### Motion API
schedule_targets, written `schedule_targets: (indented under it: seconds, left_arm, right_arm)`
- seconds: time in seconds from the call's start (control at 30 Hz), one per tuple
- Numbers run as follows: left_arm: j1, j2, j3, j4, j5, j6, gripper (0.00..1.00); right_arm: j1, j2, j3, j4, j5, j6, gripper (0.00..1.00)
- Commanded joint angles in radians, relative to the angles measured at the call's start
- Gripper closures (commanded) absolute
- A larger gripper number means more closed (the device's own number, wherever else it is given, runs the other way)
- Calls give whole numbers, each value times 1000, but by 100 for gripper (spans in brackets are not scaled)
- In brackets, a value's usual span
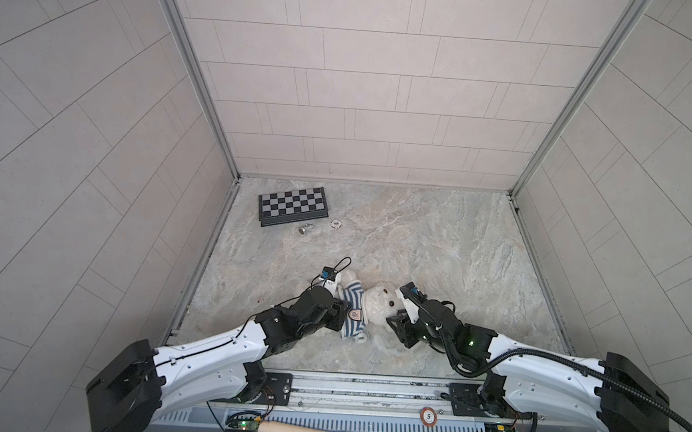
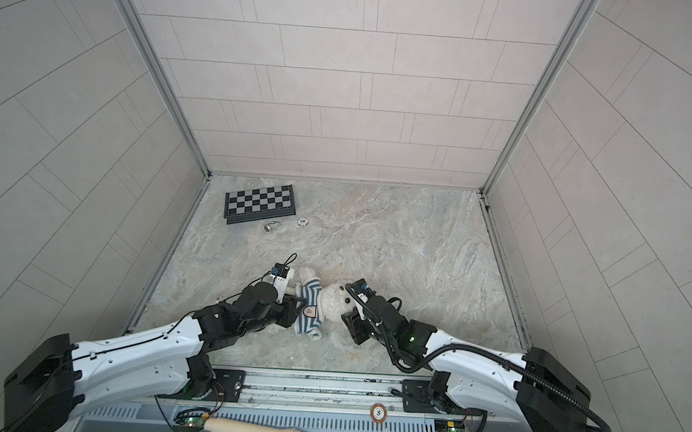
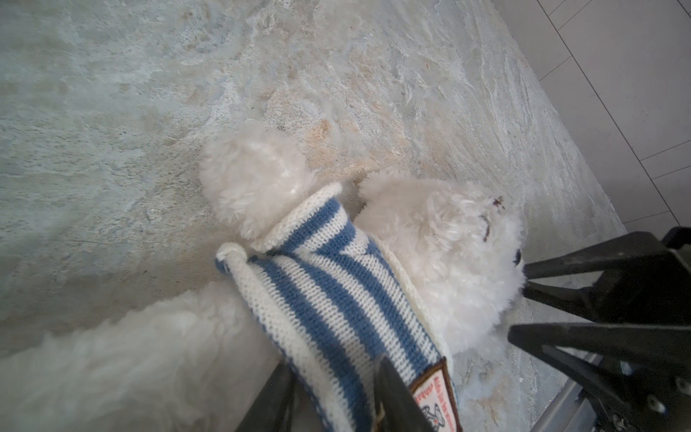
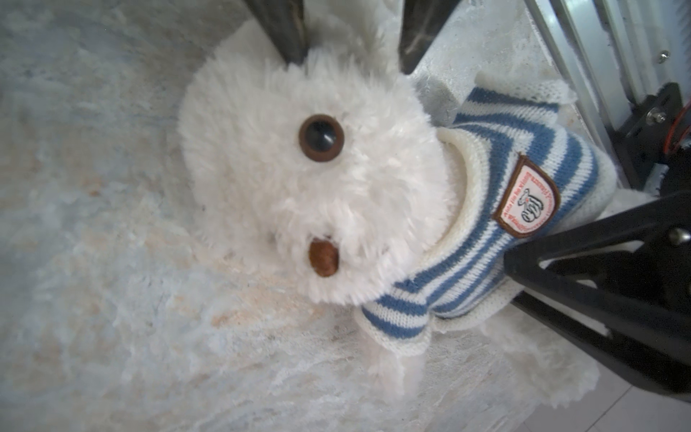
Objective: Dress the teddy bear
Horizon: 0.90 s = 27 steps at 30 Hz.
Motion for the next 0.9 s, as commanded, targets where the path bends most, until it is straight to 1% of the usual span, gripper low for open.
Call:
schedule_targets:
  seconds: [0.0,0.1,0.17,0.37,0.63,0.67,0.73,0.83,0.87]
  left_arm:
    - [2,-7,-3,7,12,10,61]
    - [2,-7,1,10,18,12,61]
    - [2,-5,-2,15,15,12,61]
    - [2,17,-4,35,22,10,61]
    - [2,26,9,26,31,25,61]
    - [2,27,10,27,33,25,61]
    - [2,33,14,32,41,28,61]
    - [2,38,21,38,53,31,61]
    - [2,33,24,38,56,33,61]
  right_arm:
    - [6,-21,-6,0,15,2,37]
    - [6,-3,-10,-6,43,9,23]
    - [6,31,-6,9,64,6,17]
    - [0,173,17,114,111,10,15]
    - [0,235,74,171,69,-13,16]
    - [-1,247,74,184,73,-13,17]
    - [-5,271,81,194,74,-10,23]
    - [-7,294,83,207,81,0,39]
    - [-11,296,82,210,81,4,47]
